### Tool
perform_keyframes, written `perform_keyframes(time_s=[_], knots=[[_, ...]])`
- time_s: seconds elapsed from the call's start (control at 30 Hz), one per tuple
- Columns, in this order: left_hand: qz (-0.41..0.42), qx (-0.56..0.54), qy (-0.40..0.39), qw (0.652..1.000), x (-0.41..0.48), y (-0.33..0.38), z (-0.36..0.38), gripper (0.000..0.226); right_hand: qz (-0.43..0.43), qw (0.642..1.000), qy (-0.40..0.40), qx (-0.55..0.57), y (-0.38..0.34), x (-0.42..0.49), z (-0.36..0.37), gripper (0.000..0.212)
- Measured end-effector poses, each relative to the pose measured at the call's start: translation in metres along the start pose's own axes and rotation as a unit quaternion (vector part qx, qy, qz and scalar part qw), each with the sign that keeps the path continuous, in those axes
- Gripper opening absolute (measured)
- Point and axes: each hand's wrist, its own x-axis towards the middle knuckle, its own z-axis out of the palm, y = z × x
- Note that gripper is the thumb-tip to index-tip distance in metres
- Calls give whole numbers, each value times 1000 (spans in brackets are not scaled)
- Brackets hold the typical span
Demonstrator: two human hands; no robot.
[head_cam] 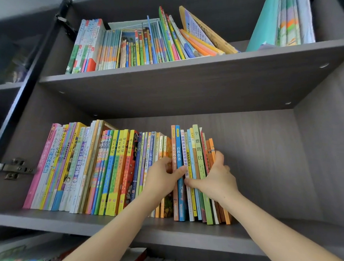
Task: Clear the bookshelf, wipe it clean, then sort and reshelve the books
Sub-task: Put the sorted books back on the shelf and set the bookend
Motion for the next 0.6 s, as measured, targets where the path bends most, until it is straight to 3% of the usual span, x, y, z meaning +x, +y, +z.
perform_keyframes(time_s=[0.2,0.4,0.6], knots=[[19,144,11,989,7,5,7,15,-16,999,9,-41,2,-1,3,99],[41,150,27,988,10,7,10,14,14,999,-9,-50,6,-1,7,109],[59,87,153,983,16,39,-23,14,26,999,-16,-36,2,-1,6,102]])
